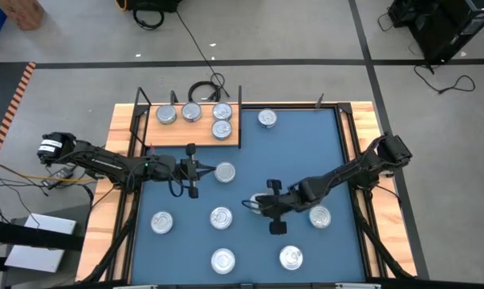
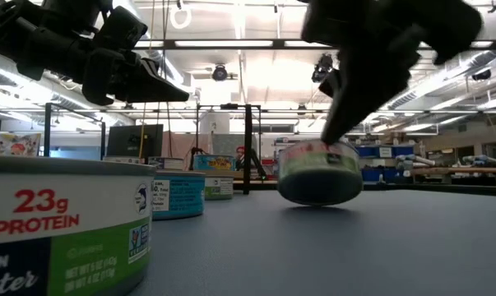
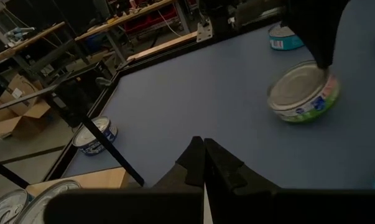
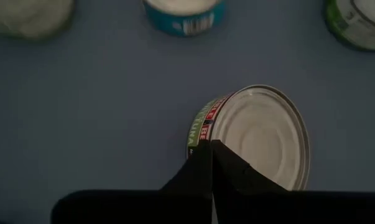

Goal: Stack canned seafood by type on shelf
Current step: Stack the green tuna can on top of the green tuna can on the shelf

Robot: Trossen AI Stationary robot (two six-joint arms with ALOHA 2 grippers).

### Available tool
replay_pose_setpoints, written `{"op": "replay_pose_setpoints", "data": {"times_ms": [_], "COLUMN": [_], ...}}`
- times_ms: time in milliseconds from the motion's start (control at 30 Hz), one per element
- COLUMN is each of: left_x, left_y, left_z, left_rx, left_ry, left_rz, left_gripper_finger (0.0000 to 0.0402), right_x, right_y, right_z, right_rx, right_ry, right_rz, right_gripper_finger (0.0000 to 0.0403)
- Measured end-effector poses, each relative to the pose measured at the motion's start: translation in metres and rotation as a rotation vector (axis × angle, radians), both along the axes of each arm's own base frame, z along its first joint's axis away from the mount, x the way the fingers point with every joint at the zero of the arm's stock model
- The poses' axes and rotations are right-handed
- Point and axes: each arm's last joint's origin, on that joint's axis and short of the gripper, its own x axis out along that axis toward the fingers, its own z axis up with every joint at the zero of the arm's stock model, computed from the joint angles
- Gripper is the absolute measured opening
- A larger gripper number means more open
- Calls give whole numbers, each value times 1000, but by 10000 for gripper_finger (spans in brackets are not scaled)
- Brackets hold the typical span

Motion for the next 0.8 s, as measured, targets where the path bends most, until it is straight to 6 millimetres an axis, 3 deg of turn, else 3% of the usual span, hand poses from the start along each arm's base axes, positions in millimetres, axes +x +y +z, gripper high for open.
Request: {"op": "replay_pose_setpoints", "data": {"times_ms": [333,800], "left_x": [0,0], "left_y": [0,0], "left_z": [0,0], "left_rx": [0,-1], "left_ry": [0,0], "left_rz": [0,-1], "left_gripper_finger": [4,4], "right_x": [19,15], "right_y": [-23,-54], "right_z": [8,-9], "right_rx": [398,449], "right_ry": [-43,16], "right_rz": [-177,-289], "right_gripper_finger": [3,3]}}
